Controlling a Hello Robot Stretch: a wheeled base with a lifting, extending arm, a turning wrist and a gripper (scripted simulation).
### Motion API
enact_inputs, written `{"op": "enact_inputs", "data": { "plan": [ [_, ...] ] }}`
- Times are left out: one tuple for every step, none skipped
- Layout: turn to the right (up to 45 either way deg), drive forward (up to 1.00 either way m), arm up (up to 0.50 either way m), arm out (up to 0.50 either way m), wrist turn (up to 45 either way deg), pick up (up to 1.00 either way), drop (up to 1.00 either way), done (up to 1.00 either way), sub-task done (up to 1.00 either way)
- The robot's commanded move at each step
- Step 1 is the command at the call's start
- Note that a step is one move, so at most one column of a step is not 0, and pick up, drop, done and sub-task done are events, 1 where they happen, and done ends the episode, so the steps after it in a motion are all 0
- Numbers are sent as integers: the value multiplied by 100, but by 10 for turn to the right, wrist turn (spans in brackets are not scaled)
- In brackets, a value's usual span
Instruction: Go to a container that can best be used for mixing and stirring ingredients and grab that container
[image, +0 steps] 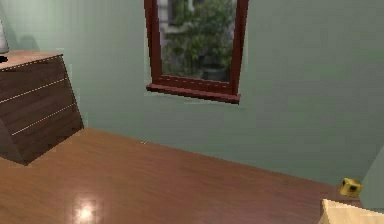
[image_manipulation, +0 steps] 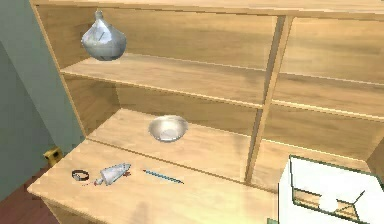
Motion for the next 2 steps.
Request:
{"op": "enact_inputs", "data": {
  "plan": [
    [0, 0, 38, 0, 0, 0, 0, 0, 0],
    [0, 0, 0, 38, 0, 0, 0, 0, 0]
  ]
}}
